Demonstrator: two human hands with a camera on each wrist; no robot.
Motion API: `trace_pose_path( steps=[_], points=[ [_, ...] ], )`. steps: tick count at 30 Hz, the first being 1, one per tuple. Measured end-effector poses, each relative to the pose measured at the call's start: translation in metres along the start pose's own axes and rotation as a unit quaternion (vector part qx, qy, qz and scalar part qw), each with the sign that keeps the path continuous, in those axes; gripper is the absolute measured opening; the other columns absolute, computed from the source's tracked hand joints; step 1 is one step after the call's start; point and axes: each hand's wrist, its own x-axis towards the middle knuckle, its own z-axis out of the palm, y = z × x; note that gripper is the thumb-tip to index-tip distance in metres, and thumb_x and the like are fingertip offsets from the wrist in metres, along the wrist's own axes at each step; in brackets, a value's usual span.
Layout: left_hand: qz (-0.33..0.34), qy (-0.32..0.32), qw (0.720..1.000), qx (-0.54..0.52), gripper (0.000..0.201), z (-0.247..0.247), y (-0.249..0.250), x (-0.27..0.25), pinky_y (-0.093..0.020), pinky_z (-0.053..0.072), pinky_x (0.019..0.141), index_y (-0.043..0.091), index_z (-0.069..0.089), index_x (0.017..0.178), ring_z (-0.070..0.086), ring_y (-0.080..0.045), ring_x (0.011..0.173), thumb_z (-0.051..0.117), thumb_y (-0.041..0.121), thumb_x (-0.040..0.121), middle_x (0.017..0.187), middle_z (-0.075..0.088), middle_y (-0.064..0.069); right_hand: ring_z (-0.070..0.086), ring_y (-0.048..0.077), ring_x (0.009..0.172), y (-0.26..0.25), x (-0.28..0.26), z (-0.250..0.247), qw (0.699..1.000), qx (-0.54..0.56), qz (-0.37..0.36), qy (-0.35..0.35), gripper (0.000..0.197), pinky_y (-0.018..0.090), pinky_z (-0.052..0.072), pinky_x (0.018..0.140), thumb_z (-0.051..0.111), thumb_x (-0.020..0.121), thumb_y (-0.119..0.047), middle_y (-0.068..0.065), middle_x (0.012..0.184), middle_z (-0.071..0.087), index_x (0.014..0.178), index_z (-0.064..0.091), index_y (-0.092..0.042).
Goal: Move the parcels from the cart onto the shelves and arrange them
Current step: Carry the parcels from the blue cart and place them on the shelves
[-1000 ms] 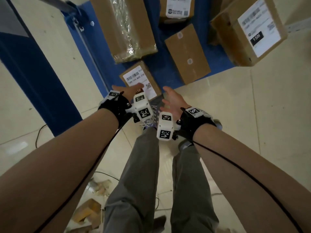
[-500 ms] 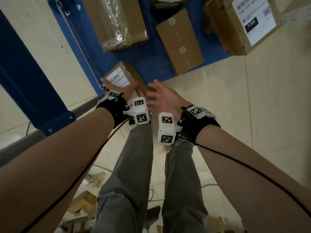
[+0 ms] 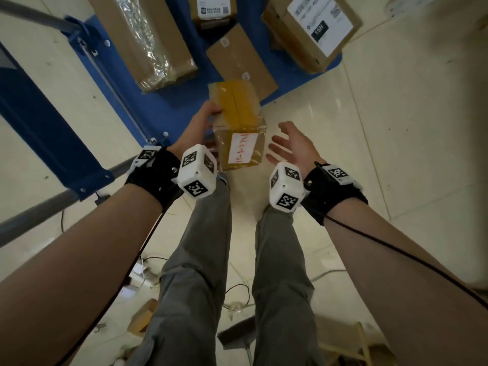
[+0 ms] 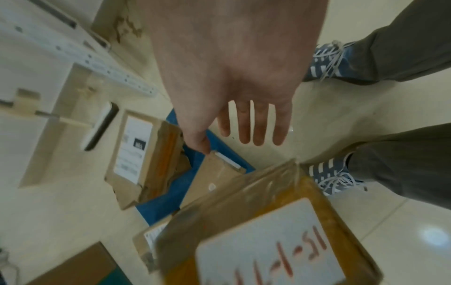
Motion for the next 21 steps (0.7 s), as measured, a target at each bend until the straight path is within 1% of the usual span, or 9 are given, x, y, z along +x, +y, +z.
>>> trace_pose_path(
  steps=[2,5,9,11,13,15,17,19,21],
  points=[
    [-0.039,-0.012,0.998,-0.046,0.061,0.019,0.000,-0.008,-0.047,0.049,0.095,0.012,0.059,0.115,0.065,-0.032,0.104,0.050,0.063,0.081,0.112,0.071,-0.011,0.063,0.027,0.112,-0.004,-0.014,-0.024,0.999,0.028,0.017,-0.031,0.050,0.047,0.056,0.095,0.065,0.092,-0.042,0.010,0.126,0.060,0.135,0.051,-0.022],
    [-0.043,-0.054,0.996,-0.062,0.056,0.055,-0.003,-0.019,-0.047,0.049,0.092,0.018,0.064,0.106,0.064,-0.032,0.101,0.045,0.065,0.082,0.105,0.073,-0.010,0.068,0.032,0.110,-0.005,-0.028,-0.054,0.992,0.081,0.030,-0.093,0.062,0.052,0.056,0.093,0.069,0.087,-0.052,0.014,0.125,0.064,0.139,0.049,-0.025],
    [-0.043,-0.107,0.992,-0.056,0.048,0.095,-0.013,-0.025,-0.042,0.045,0.089,0.022,0.065,0.091,0.063,-0.027,0.085,0.037,0.061,0.087,0.079,0.071,-0.005,0.060,0.039,0.125,-0.002,-0.037,-0.086,0.973,0.118,0.027,-0.197,0.081,0.058,0.041,0.109,0.069,0.078,-0.070,0.015,0.139,0.060,0.145,0.048,-0.030],
    [-0.047,-0.114,0.991,-0.049,0.049,0.106,-0.017,-0.029,-0.042,0.042,0.090,0.022,0.069,0.086,0.063,-0.026,0.082,0.038,0.060,0.086,0.080,0.069,-0.005,0.057,0.039,0.129,0.000,-0.042,-0.102,0.977,0.128,0.021,-0.168,0.083,0.059,0.038,0.111,0.070,0.077,-0.070,0.014,0.143,0.057,0.147,0.047,-0.030],
    [-0.053,-0.136,0.989,-0.034,0.043,0.119,-0.020,-0.029,-0.038,0.048,0.082,0.024,0.072,0.083,0.065,-0.026,0.081,0.043,0.055,0.084,0.083,0.068,-0.004,0.062,0.036,0.123,0.002,-0.047,-0.117,0.984,0.129,0.008,-0.123,0.080,0.057,0.043,0.108,0.074,0.076,-0.066,0.013,0.138,0.061,0.143,0.051,-0.030],
    [-0.045,-0.117,0.992,0.029,0.029,0.131,-0.021,-0.031,-0.033,0.056,0.069,0.028,0.066,0.091,0.065,-0.028,0.084,0.047,0.050,0.085,0.086,0.067,-0.002,0.070,0.025,0.106,0.003,-0.049,-0.133,0.990,0.122,-0.005,-0.063,0.054,0.045,0.055,0.095,0.072,0.085,-0.052,0.007,0.124,0.067,0.128,0.060,-0.022],
    [-0.072,-0.105,0.988,0.081,0.042,0.142,-0.016,-0.025,-0.032,0.056,0.072,0.021,0.065,0.093,0.067,-0.026,0.080,0.052,0.058,0.076,0.088,0.071,-0.005,0.066,0.022,0.090,0.003,-0.050,-0.151,0.992,0.128,-0.010,-0.014,0.028,0.034,0.057,0.072,0.066,0.091,-0.037,0.005,0.115,0.063,0.113,0.063,-0.021],
    [-0.077,-0.080,0.985,0.136,0.058,0.155,-0.015,-0.017,-0.033,0.049,0.084,0.019,0.063,0.098,0.061,-0.027,0.087,0.064,0.068,0.067,0.101,0.069,-0.009,0.067,0.027,0.095,0.002,-0.052,-0.168,0.988,0.152,0.009,-0.007,0.034,0.040,0.059,0.073,0.067,0.089,-0.040,0.007,0.125,0.058,0.119,0.059,-0.024],
    [-0.071,-0.074,0.977,0.185,0.054,0.164,-0.014,-0.005,-0.033,0.045,0.076,0.022,0.059,0.088,0.052,-0.027,0.083,0.071,0.067,0.062,0.092,0.060,-0.009,0.071,0.037,0.101,0.003,-0.057,-0.179,0.986,0.159,0.033,-0.032,0.053,0.053,0.058,0.084,0.070,0.083,-0.050,0.015,0.130,0.060,0.128,0.059,-0.025]
  ],
)
